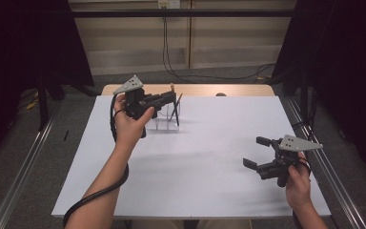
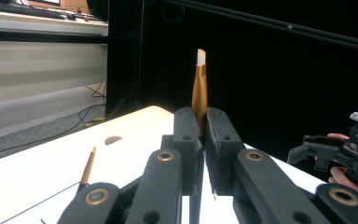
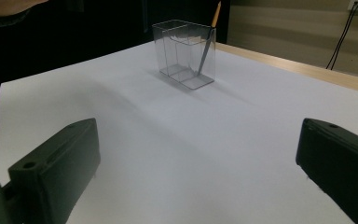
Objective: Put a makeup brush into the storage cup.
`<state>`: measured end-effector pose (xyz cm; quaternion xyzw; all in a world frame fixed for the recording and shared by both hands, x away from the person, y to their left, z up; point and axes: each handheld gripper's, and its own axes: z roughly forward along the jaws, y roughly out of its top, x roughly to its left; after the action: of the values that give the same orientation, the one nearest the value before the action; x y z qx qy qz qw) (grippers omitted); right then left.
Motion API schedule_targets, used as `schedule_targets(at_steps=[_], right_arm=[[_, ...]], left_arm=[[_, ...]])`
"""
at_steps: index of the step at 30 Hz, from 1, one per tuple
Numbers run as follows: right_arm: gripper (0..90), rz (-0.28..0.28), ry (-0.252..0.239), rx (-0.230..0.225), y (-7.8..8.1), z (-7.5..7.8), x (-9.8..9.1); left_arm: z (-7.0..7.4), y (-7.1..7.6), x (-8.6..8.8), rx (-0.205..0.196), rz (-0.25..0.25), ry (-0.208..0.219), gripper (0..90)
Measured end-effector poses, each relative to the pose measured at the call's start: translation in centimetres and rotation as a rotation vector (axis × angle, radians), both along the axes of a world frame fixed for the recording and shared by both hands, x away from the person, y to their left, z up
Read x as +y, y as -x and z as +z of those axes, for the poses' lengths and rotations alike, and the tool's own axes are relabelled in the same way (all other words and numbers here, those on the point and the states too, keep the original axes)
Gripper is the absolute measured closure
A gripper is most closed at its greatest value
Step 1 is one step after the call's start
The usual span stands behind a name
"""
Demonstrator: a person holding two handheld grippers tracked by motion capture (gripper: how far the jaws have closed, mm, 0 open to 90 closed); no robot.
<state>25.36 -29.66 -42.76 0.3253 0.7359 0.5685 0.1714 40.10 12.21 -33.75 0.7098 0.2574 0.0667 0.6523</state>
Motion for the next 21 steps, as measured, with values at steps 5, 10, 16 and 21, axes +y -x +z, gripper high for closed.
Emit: schedule_targets(at_steps=[5,10,16,21], right_arm=[[0.0,0.003,-0.002,-0.003,0.0,0.0,0.0],[0.0,0.004,-0.002,-0.005,0.1,0.1,0.0],[0.0,0.005,0.000,-0.008,0.1,0.1,0.0],[0.0,0.011,0.001,-0.012,0.1,0.1,0.0]], left_arm=[[0.3,-0.3,0.0,-0.004,0.007,-0.011,83.8],[0.4,-0.6,0.0,-0.002,0.022,-0.007,83.8],[0.7,-1.3,0.0,-0.006,0.052,-0.023,83.8],[0.8,-1.8,0.0,-0.009,0.071,-0.033,83.8]])
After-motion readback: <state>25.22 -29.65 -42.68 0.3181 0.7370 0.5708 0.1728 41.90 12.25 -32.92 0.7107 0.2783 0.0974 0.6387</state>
